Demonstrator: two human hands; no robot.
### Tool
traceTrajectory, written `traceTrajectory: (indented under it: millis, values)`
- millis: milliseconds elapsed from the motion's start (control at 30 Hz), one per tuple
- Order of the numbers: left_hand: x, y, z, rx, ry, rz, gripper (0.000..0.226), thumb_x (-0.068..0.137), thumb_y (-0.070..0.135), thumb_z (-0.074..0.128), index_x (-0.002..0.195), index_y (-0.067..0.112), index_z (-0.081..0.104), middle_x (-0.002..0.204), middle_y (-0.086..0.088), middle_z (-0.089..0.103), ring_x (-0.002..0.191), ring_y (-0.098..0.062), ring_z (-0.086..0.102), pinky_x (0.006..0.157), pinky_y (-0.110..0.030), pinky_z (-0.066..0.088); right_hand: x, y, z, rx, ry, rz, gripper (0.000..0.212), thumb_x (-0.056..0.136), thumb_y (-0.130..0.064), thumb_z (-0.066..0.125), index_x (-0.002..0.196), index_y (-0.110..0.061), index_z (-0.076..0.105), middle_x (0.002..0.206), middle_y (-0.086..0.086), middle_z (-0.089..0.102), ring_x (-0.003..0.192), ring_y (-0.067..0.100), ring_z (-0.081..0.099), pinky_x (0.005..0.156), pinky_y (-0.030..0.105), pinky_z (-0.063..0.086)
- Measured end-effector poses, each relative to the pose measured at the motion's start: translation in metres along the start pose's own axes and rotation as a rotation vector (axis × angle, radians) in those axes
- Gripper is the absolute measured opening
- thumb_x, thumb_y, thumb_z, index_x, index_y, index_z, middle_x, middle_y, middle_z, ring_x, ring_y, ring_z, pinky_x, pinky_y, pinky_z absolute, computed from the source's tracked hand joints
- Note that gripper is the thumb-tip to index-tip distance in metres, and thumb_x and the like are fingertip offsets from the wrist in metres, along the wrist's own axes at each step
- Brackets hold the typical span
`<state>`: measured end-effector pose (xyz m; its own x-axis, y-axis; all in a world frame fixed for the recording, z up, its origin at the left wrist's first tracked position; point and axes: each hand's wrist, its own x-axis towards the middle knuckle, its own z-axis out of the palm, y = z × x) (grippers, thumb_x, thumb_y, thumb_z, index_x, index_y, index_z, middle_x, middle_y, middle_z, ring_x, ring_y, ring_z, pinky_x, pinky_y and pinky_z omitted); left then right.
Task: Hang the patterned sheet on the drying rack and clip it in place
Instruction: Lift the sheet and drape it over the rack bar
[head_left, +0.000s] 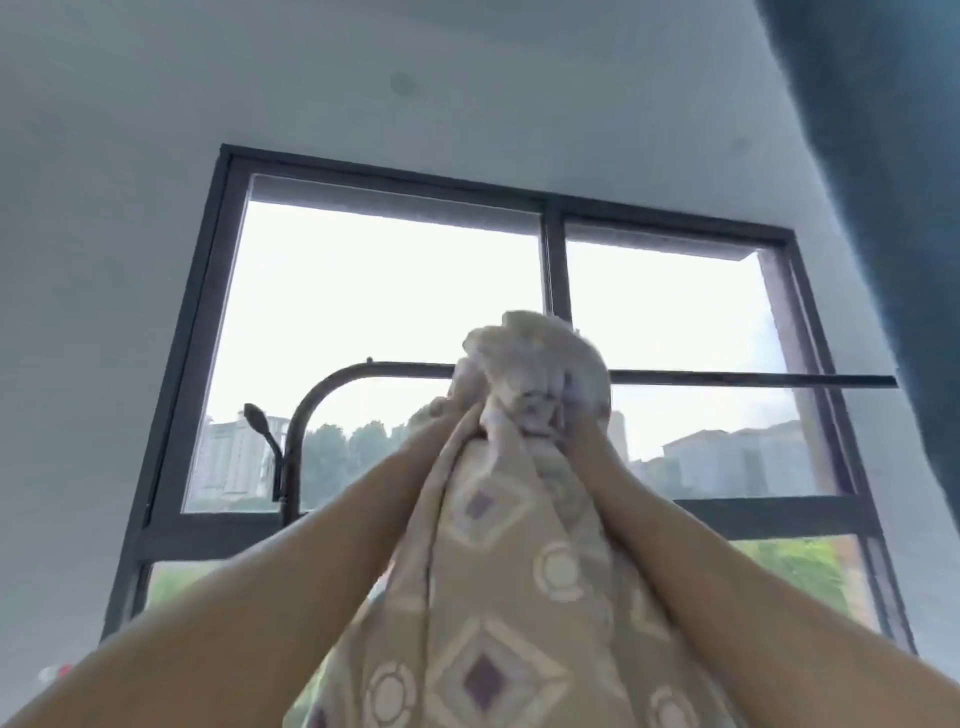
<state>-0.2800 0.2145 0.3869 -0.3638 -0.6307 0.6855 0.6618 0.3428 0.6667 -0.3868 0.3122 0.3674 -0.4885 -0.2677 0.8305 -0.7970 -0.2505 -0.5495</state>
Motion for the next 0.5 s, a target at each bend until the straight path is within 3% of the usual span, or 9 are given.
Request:
traceTrajectory:
  millis: [33,100,167,233,300,367,400,433,500]
  values:
    - [-0.001,-0.010,-0.002,0.066,0.030,-0.076,0.015,0.088,-0.001,0.050,0.075,0.005,0.056,0.065,-0.007,0.061,0.056,-0.013,0.056,0.046,-0.016,0.049,-0.004,0.019,0.005,-0.045,-0.064,0.113,0.037,0.097,-0.010,0.041,0.061,-0.016,0.037,0.066,0.001,0.040,0.071,0.017,0.045,0.077,0.018,0.045]
    - [0.003,-0.024,-0.006,0.139,0.041,-0.090,0.015,0.085,-0.007,0.046,0.083,0.003,0.057,0.076,-0.012,0.059,0.062,-0.016,0.054,0.050,-0.020,0.050,0.010,0.022,-0.004,-0.102,0.001,0.198,0.019,0.095,-0.014,0.045,0.078,-0.016,0.053,0.081,0.005,0.054,0.083,0.018,0.050,0.073,0.023,0.043]
    - [0.010,-0.016,-0.011,0.088,0.076,0.033,0.018,0.083,-0.006,0.044,0.089,0.004,0.058,0.081,-0.016,0.059,0.066,-0.021,0.058,0.056,-0.025,0.054,0.032,0.004,-0.020,-0.005,0.276,0.051,0.018,0.091,-0.009,0.043,0.086,-0.017,0.059,0.084,0.004,0.059,0.079,0.018,0.053,0.065,0.026,0.042]
    - [0.026,-0.002,-0.017,-0.071,0.143,0.162,0.011,0.081,0.000,0.047,0.087,0.005,0.055,0.078,-0.018,0.060,0.065,-0.020,0.061,0.060,-0.027,0.057,0.040,-0.016,-0.025,0.212,0.473,-0.222,0.022,0.086,-0.001,0.039,0.083,-0.014,0.057,0.073,-0.001,0.056,0.068,0.007,0.052,0.059,0.023,0.040]
    - [0.022,-0.012,-0.017,0.083,0.109,0.171,0.006,0.086,0.007,0.052,0.082,0.005,0.049,0.065,-0.009,0.051,0.052,-0.004,0.051,0.047,-0.009,0.045,0.021,-0.007,0.002,0.121,0.285,-0.274,0.020,0.091,-0.005,0.038,0.085,-0.015,0.054,0.069,-0.005,0.053,0.063,-0.002,0.051,0.056,0.014,0.040]
    - [0.009,-0.034,-0.021,0.258,0.018,-0.014,0.018,0.095,0.000,0.041,0.080,0.004,0.050,0.056,-0.003,0.048,0.042,-0.001,0.045,0.034,-0.005,0.033,-0.003,0.024,0.030,-0.062,-0.128,-0.072,0.020,0.095,-0.017,0.041,0.088,-0.018,0.060,0.075,0.000,0.059,0.073,0.013,0.057,0.065,0.025,0.047]
    - [0.006,-0.039,-0.029,0.301,0.037,-0.075,0.030,0.094,-0.007,0.033,0.072,0.003,0.049,0.051,-0.005,0.048,0.034,-0.001,0.045,0.030,-0.008,0.033,-0.004,0.035,0.029,-0.102,-0.186,0.045,0.021,0.094,-0.019,0.043,0.085,-0.017,0.062,0.076,0.004,0.060,0.073,0.020,0.057,0.064,0.029,0.046]
    - [0.014,-0.042,-0.038,0.285,0.078,-0.075,0.035,0.091,-0.011,0.028,0.065,0.003,0.047,0.050,-0.008,0.049,0.029,-0.002,0.046,0.030,-0.011,0.035,0.003,0.036,0.021,-0.102,-0.116,0.100,0.020,0.093,-0.016,0.045,0.082,-0.013,0.061,0.073,0.005,0.059,0.069,0.021,0.055,0.058,0.028,0.043]
    - [0.032,-0.038,-0.056,0.189,0.183,-0.015,0.033,0.082,-0.015,0.028,0.071,-0.003,0.057,0.061,-0.011,0.061,0.046,-0.010,0.063,0.041,-0.014,0.045,0.018,0.023,0.004,-0.084,0.072,0.030,0.020,0.089,-0.009,0.044,0.073,-0.012,0.055,0.066,0.002,0.052,0.060,0.016,0.047,0.052,0.027,0.033]
